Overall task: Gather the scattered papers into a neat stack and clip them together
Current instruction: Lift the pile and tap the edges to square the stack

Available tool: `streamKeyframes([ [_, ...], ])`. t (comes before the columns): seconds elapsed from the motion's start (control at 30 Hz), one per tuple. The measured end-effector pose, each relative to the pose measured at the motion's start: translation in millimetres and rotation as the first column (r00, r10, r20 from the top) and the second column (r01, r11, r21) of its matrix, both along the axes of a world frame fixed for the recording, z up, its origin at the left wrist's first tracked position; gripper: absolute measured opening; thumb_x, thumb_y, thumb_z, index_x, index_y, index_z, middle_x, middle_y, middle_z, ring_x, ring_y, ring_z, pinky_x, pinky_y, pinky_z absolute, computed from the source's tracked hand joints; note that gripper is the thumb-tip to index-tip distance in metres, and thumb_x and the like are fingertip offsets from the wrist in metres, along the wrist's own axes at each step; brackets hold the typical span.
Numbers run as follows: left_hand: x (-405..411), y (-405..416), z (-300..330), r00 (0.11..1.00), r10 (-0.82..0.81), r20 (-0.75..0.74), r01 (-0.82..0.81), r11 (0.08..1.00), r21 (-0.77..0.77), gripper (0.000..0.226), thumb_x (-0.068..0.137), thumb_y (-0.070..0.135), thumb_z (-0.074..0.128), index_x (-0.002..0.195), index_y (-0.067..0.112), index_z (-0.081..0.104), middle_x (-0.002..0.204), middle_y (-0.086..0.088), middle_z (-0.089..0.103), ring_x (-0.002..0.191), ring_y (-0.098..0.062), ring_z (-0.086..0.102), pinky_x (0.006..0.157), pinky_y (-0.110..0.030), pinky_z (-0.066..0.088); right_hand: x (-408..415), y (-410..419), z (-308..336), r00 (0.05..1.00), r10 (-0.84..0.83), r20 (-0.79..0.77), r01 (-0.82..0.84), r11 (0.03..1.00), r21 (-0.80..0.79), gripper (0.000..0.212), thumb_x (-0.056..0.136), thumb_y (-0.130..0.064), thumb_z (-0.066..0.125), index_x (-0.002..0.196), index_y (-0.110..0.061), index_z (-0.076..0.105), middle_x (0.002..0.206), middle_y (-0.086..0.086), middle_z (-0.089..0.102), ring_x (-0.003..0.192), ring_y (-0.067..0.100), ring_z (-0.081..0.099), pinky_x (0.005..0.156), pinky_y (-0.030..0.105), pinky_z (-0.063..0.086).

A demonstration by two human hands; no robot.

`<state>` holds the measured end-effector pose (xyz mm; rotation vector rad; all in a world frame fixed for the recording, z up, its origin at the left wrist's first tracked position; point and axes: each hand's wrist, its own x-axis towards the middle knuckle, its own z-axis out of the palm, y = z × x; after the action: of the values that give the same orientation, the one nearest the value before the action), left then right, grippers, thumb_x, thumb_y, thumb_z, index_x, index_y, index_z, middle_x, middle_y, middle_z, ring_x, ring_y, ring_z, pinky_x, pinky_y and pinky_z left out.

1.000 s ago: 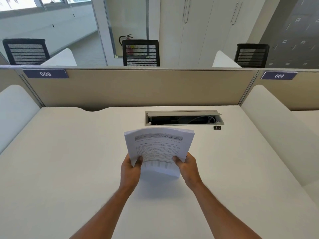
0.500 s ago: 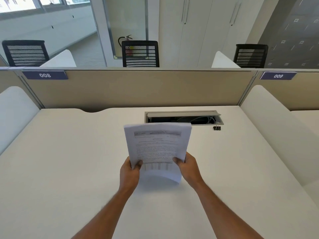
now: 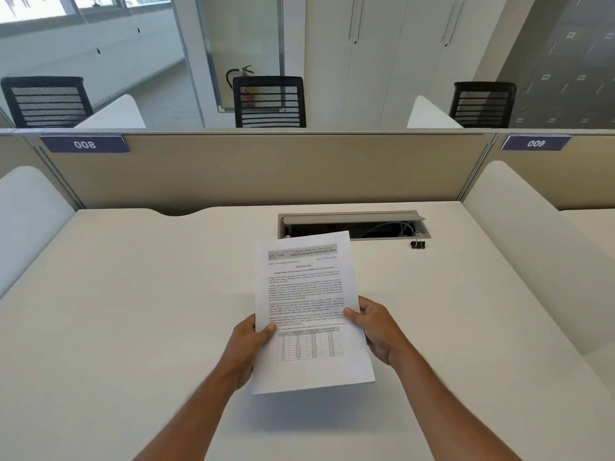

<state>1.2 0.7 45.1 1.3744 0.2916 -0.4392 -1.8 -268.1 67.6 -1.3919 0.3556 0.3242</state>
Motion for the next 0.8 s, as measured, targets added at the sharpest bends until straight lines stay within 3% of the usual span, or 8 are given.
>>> streamKeyframes([
  [0.23, 23, 1, 23, 0.997, 0.071, 0.033, -0.073, 0.996, 0.060, 0.022, 0.106, 0.018, 0.050, 0.115, 0.005, 0.066, 0.108, -0.010, 0.079, 0.100, -0.031, 0.076, 0.085, -0.045, 0.060, -6, -2, 3, 1.000, 0.017, 0.016, -0.017, 1.000, 0.009, 0.026, 0.098, -0.001, 0.057, 0.121, -0.006, 0.068, 0.118, 0.011, 0.075, 0.110, 0.033, 0.071, 0.100, 0.053, 0.053],
  [0.47, 56, -8, 41, 0.993, 0.095, 0.065, -0.098, 0.994, 0.050, 0.025, 0.106, 0.017, 0.048, 0.116, 0.006, 0.069, 0.109, -0.011, 0.079, 0.097, -0.029, 0.075, 0.082, -0.041, 0.060, -9, -4, 3, 0.999, -0.031, 0.034, 0.029, 0.999, 0.036, 0.026, 0.098, -0.001, 0.057, 0.122, -0.004, 0.068, 0.118, 0.012, 0.075, 0.111, 0.034, 0.070, 0.100, 0.051, 0.054],
  [0.8, 72, -36, 30, 0.992, 0.116, 0.049, -0.118, 0.993, 0.031, 0.021, 0.105, 0.009, 0.049, 0.114, 0.005, 0.068, 0.106, -0.014, 0.079, 0.091, -0.030, 0.076, 0.075, -0.040, 0.062, -4, -15, -5, 0.995, -0.095, 0.007, 0.095, 0.994, -0.046, 0.024, 0.101, -0.006, 0.055, 0.117, -0.013, 0.071, 0.112, 0.005, 0.078, 0.103, 0.028, 0.074, 0.095, 0.050, 0.057],
])
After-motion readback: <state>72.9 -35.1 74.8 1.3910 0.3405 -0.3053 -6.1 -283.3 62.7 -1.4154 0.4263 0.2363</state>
